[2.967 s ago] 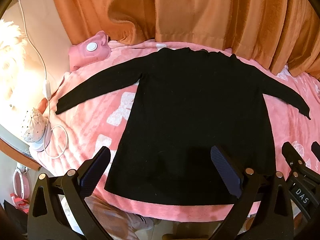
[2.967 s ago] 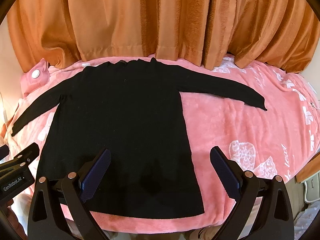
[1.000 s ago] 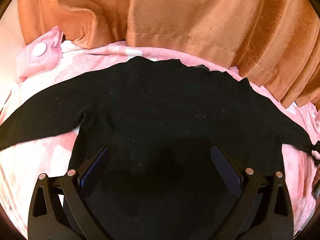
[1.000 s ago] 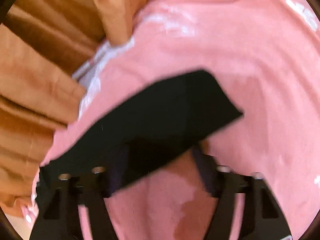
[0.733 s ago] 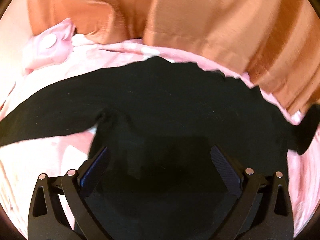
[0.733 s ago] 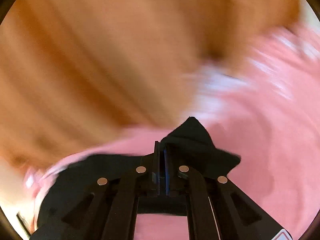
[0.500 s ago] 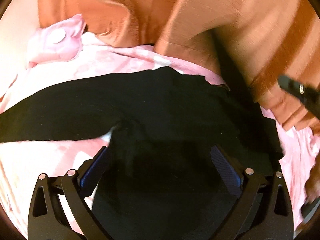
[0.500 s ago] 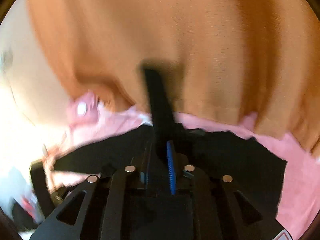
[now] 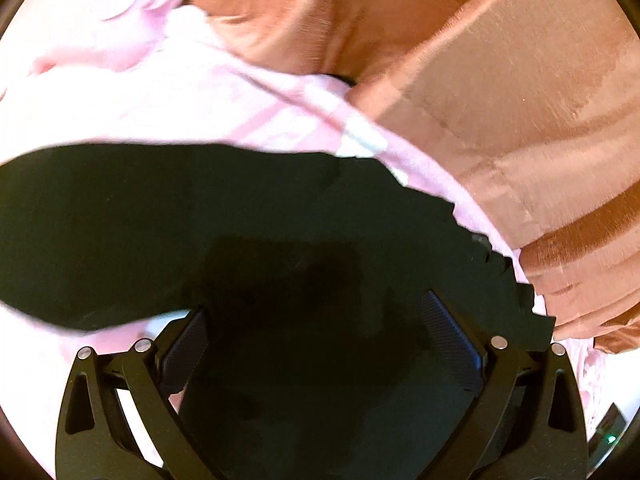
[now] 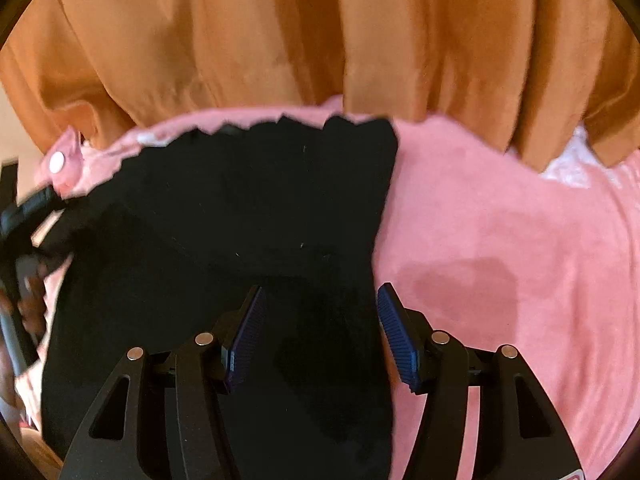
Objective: Fold small clothes
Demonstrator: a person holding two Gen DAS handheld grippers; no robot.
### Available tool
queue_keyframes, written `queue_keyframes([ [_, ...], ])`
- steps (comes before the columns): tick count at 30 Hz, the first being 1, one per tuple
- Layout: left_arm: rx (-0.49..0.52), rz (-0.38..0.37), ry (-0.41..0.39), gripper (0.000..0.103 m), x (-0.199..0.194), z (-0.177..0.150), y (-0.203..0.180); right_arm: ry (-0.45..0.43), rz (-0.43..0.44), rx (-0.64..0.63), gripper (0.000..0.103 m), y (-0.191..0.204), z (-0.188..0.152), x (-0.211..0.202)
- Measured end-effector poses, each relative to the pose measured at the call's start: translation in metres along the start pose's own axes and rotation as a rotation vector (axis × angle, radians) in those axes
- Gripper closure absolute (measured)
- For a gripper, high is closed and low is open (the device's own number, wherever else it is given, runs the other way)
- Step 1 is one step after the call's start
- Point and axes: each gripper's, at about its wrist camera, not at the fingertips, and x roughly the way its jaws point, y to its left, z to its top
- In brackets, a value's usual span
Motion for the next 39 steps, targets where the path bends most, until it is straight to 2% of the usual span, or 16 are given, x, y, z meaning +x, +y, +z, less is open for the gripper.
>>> queue_keyframes([
  [5,-0.041,0.070,-0.022,0.005,0.027,0.016,-0.009,0.015,-0.034,-0.015,0.052,-0.006,0.007,0.020],
  [7,0.003,0.114,-0.065,0.021,0.022,0.010,-0.023,0.018,-0.030,0.020,0.075,-0.018,0.009,0.025],
  [8,0.026,0.138,-0.082,0.032,0.018,0.005,-0.031,0.018,-0.015,0.040,0.080,-0.024,0.011,0.026],
  [13,-0.018,0.200,-0.116,0.031,0.004,-0.007,-0.040,0.010,0.023,0.086,0.080,-0.036,0.016,0.023],
  [15,-0.082,0.251,-0.155,0.018,-0.012,-0.008,-0.029,0.014,0.019,0.092,0.079,-0.034,0.014,0.022],
  [18,-0.166,0.376,-0.212,0.009,-0.027,-0.003,-0.002,0.016,0.013,0.095,0.077,-0.031,0.013,0.023],
  [20,-0.199,0.346,-0.197,0.010,-0.031,0.001,0.012,0.016,0.012,0.093,0.077,-0.030,0.013,0.021],
  [22,-0.231,0.216,-0.165,0.010,-0.032,0.007,0.014,0.015,0.015,0.097,0.077,-0.032,0.012,0.020],
  [24,-0.201,0.107,-0.133,0.010,-0.025,0.013,0.001,0.012,0.018,0.106,0.077,-0.034,0.013,0.020],
  [26,-0.120,0.101,-0.108,0.011,-0.009,0.018,-0.019,0.006,0.019,0.115,0.079,-0.037,0.013,0.019],
  [28,-0.044,0.113,-0.075,0.024,0.013,0.020,-0.033,0.001,0.023,0.123,0.084,-0.039,0.014,0.019],
  [30,-0.026,0.079,-0.009,0.057,0.033,0.020,-0.036,-0.003,0.025,0.127,0.088,-0.041,0.015,0.018],
  [32,-0.023,0.096,-0.025,0.068,0.037,0.017,-0.035,-0.006,0.029,0.139,0.092,-0.044,0.017,0.018],
  [33,0.000,0.080,-0.027,0.088,0.034,0.015,-0.038,-0.006,0.033,0.150,0.093,-0.046,0.018,0.018],
  [34,0.003,0.026,-0.018,0.097,0.031,0.012,-0.037,-0.005,0.045,0.167,0.094,-0.051,0.019,0.018],
  [39,0.007,-0.017,-0.037,0.097,-0.004,-0.001,-0.031,-0.074,0.055,0.190,0.097,-0.055,0.027,-0.002],
])
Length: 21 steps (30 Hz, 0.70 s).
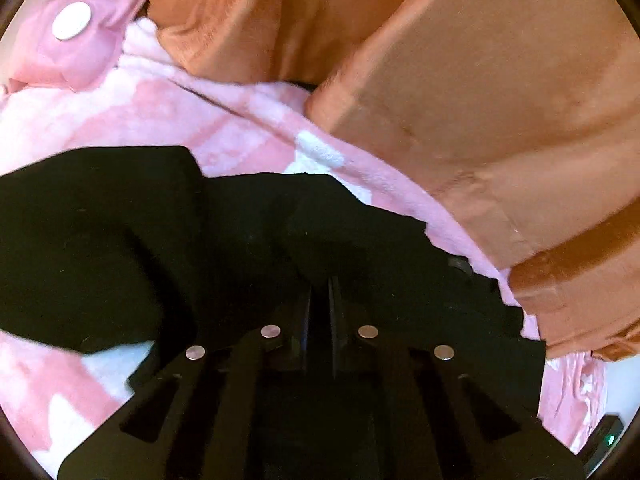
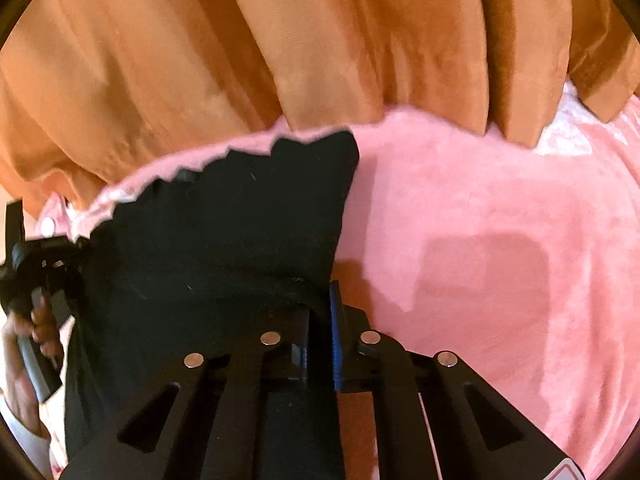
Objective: Fold small clothes
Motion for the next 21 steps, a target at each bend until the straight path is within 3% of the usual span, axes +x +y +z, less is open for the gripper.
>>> queue_keyframes([
  [2,0.026,0.022,0.031,0.096,0.001,-0.008,0.002,0.011,-0.054,-0.016,0.097,-0.002,0.001,0.000],
  [4,0.026,0.040,0.081,0.096,0.013,-0.018,0.007,0.099,-0.092,0.030,0.097,-0.017,-0.006,0.020],
  [6,0.042,0.047,0.051,0.096,0.003,-0.025,0.009,0.081,-0.048,0.076,0.097,-0.028,-0.012,0.023],
  [13,0.041,0.023,0.075,0.096,-0.004,-0.025,0.019,0.122,-0.028,0.112,0.094,-0.029,-0.009,0.020],
  [17,0.020,-0.011,0.066,0.094,-0.008,-0.021,0.015,0.046,-0.023,0.118,0.086,-0.020,-0.008,-0.009],
  [21,0.027,0.013,0.071,0.094,-0.006,-0.021,0.011,-0.088,-0.062,-0.069,0.087,0.024,-0.014,-0.024],
])
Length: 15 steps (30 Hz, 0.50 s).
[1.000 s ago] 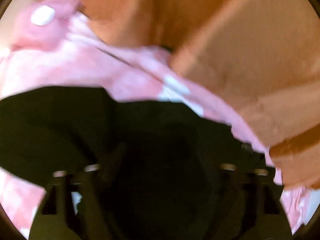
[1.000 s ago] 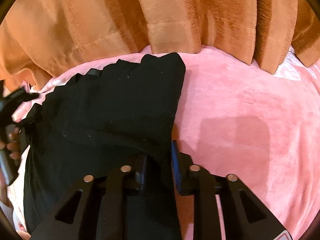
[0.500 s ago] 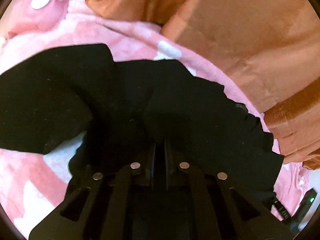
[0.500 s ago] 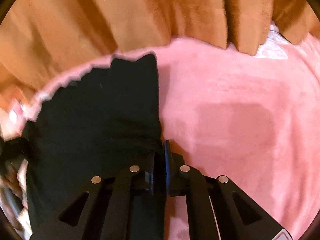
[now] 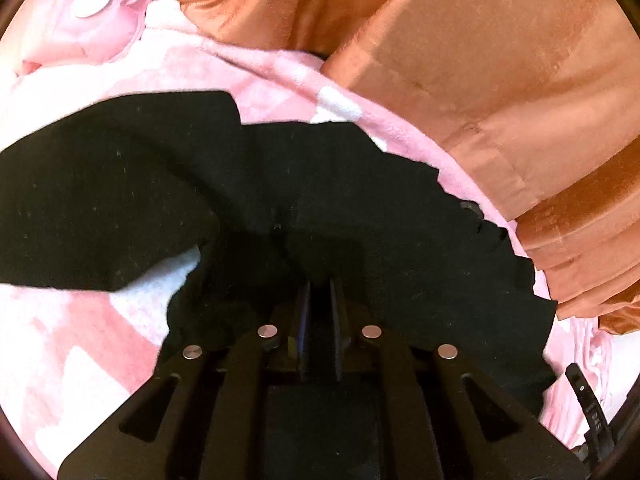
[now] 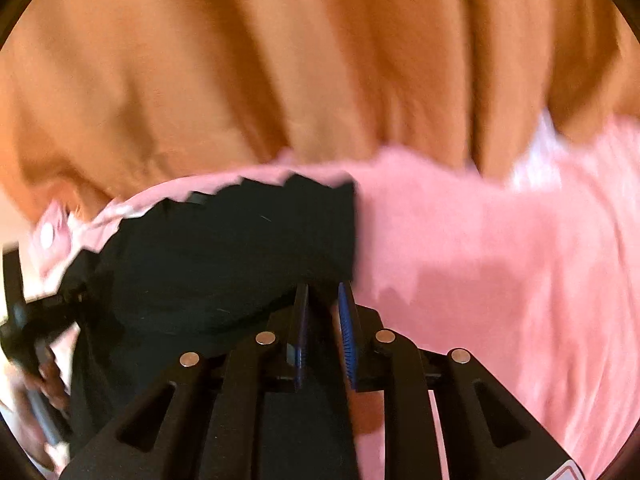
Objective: Fold small clothes
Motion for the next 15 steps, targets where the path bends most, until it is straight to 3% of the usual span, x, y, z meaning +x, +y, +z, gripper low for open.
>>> queue_keyframes([
  [3,0.004,0.016,0.013,0.092,0.003,-0.004,0.004,0.020,0.049,-0.110,0.093,0.024,-0.001,0.016],
  [5,0.008,0.028,0.016,0.092,0.001,-0.004,0.007,0.118,-0.052,-0.139,0.101,0.017,-0.009,0.042],
  [6,-0.001,0.031,0.018,0.092,0.000,-0.003,0.010,0.170,-0.102,-0.121,0.102,0.006,-0.013,0.054],
  [8,-0.014,0.032,0.018,0.092,-0.001,-0.003,0.015,0.173,-0.059,0.012,0.103,-0.023,-0.008,0.054],
  [10,-0.002,0.048,0.015,0.096,-0.001,-0.004,0.017,0.135,-0.155,0.050,0.097,-0.032,0.004,0.040],
  [12,0.019,0.051,0.009,0.096,0.000,-0.005,0.016,0.084,-0.121,0.066,0.096,-0.032,0.010,0.026],
  [14,0.028,0.061,0.007,0.096,0.000,-0.006,0.014,0.089,-0.004,0.077,0.096,-0.025,0.011,0.026],
  [15,0.025,0.062,0.007,0.096,0.000,-0.006,0.014,0.102,0.006,0.059,0.096,-0.020,0.009,0.030],
])
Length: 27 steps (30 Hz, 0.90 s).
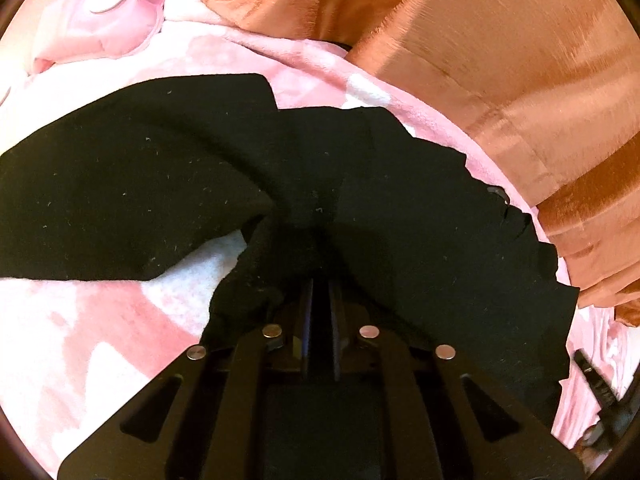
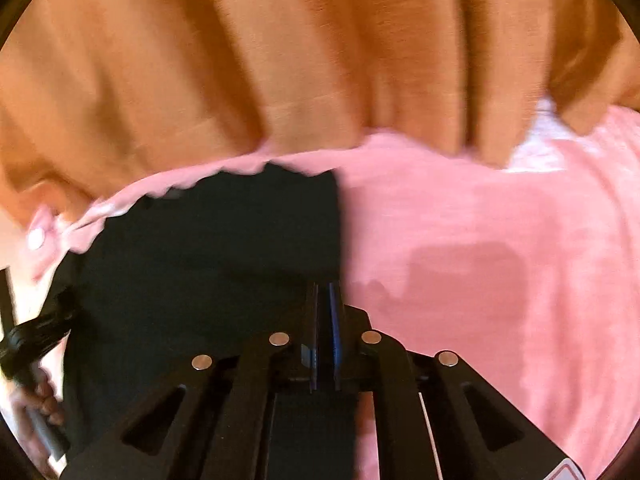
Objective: Fold small clothes
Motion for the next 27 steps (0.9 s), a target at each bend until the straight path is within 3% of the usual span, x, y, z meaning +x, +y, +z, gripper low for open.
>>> queue_keyframes([
  [2,-0.018,-0.010,0.012,0.095,-0.001,0.000,0.002,0.091,-0.091,-0.067,0.101,0.007,-0.009,0.029],
  [3,-0.049,-0.024,0.024,0.095,-0.005,0.001,0.008,0.093,-0.113,-0.072,0.103,0.004,-0.014,0.035],
  [5,-0.114,-0.052,0.028,0.095,-0.015,0.004,0.022,0.079,-0.205,-0.064,0.092,0.001,-0.011,0.026],
  [7,-0.188,-0.038,-0.020,0.087,-0.038,0.011,0.050,0.008,-0.210,-0.065,0.091,0.000,-0.006,0.006],
  [9,-0.278,0.082,-0.095,0.034,-0.065,0.016,0.089,-0.039,-0.171,-0.054,0.091,0.003,-0.003,-0.009],
  [10,-0.366,0.163,-0.151,0.028,-0.083,0.015,0.119,-0.060,-0.146,-0.053,0.091,0.006,-0.003,-0.016],
  [12,-0.512,0.236,-0.200,0.026,-0.105,0.007,0.168,-0.078,-0.127,-0.075,0.091,0.015,-0.004,-0.022],
  [15,-0.762,0.279,-0.176,0.026,-0.119,-0.013,0.243,-0.069,-0.112,-0.128,0.090,0.038,-0.011,-0.023],
  [16,-0.852,0.283,-0.166,0.026,-0.120,-0.023,0.265,-0.059,-0.105,-0.136,0.090,0.045,-0.011,-0.019],
  [17,-0.900,0.225,-0.206,0.024,-0.124,-0.029,0.278,-0.048,-0.097,-0.143,0.090,0.049,-0.012,-0.017],
  [19,-0.876,0.226,-0.221,0.027,-0.127,-0.021,0.283,-0.033,-0.088,-0.164,0.090,0.059,-0.016,-0.013],
  [20,-0.840,0.211,-0.214,0.042,-0.123,-0.016,0.283,-0.030,-0.088,-0.177,0.089,0.063,-0.021,-0.013],
  [21,-0.809,0.193,-0.205,0.065,-0.119,-0.011,0.284,-0.028,-0.089,-0.188,0.087,0.067,-0.022,-0.011],
  [22,-0.797,0.179,-0.193,0.075,-0.115,-0.006,0.285,-0.025,-0.089,-0.198,0.081,0.072,-0.025,-0.011],
  [23,-0.797,0.145,-0.198,0.099,-0.114,-0.003,0.284,-0.024,-0.088,-0.205,0.077,0.075,-0.027,-0.011],
  [25,-0.759,0.096,-0.219,0.099,-0.120,0.010,0.271,-0.024,-0.083,-0.212,0.077,0.080,-0.028,-0.007],
  [27,-0.629,0.099,-0.301,0.099,-0.137,0.030,0.232,-0.026,-0.077,-0.212,0.076,0.082,-0.030,-0.008],
])
